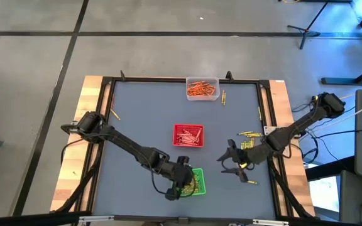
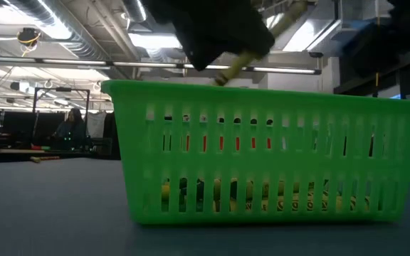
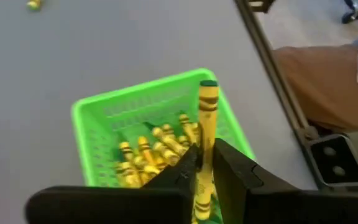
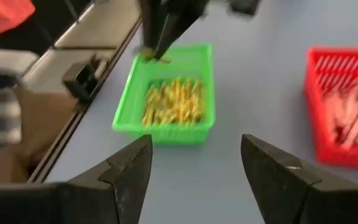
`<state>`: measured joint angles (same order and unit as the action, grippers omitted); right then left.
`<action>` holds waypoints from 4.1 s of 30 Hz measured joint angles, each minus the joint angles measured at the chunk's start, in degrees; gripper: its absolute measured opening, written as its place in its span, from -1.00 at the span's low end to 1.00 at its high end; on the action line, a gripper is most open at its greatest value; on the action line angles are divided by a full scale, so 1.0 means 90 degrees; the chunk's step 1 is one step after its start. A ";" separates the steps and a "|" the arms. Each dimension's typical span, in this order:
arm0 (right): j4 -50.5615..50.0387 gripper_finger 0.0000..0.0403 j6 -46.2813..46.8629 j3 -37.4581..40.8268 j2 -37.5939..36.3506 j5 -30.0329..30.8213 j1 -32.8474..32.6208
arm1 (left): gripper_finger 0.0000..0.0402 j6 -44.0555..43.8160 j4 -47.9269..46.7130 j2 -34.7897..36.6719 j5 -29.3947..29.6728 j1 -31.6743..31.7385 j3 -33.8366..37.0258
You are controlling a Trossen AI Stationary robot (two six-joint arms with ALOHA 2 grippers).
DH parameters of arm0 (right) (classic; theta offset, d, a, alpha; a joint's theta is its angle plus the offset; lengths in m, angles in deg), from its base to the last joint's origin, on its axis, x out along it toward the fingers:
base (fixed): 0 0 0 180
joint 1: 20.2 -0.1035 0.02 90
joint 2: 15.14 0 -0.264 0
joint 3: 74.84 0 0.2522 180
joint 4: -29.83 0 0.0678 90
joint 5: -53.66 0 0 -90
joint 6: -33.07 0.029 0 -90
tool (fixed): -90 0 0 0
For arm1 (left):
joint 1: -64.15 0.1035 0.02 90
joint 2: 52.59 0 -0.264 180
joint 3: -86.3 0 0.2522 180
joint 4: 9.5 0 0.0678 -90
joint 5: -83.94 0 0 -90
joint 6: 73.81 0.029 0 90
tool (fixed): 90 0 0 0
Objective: Sort crayons
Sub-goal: Put the green crayon into the green bin
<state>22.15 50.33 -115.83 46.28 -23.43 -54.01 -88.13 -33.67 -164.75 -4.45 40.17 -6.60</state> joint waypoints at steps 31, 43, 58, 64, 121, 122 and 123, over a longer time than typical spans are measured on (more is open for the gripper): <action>-0.7793 0.21 0.0100 -0.2166 0.0671 0.0022 0.3438 | -0.45 0.1978 0.5101 0.2777 0.1851 -0.0408 0.4549; -0.7743 0.20 -0.1923 -0.2166 0.2099 -0.0394 0.4917 | -0.45 0.3311 0.7133 0.2981 0.2349 -0.0111 0.5418; -0.6935 -0.15 -0.2458 -0.1660 0.2372 -0.0838 0.5012 | -0.45 0.3017 0.5654 0.4288 0.2421 -0.0283 0.5468; -0.7016 -0.16 -0.2538 -0.1661 0.2489 -0.0986 0.5010 | -0.45 0.2235 0.5236 0.4283 0.2406 -0.0382 0.5619; -0.4588 -0.92 -0.0484 -0.5739 0.3767 -0.1244 0.1407 | -0.45 0.2305 0.4990 0.4279 0.2775 -0.0257 0.5617; -0.4381 -0.92 -0.0484 -0.5739 0.3867 -0.1360 0.1350 | -0.45 0.2293 0.4990 0.4279 0.2771 -0.0238 0.5617; -0.4228 -0.91 -0.0487 -0.5739 0.3973 -0.1465 0.1287 | -0.45 0.2289 0.4987 0.4279 0.2771 -0.0226 0.5617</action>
<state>-15.90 45.95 -167.47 82.04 -36.61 -42.43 -67.53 11.22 -126.24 20.49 38.13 43.96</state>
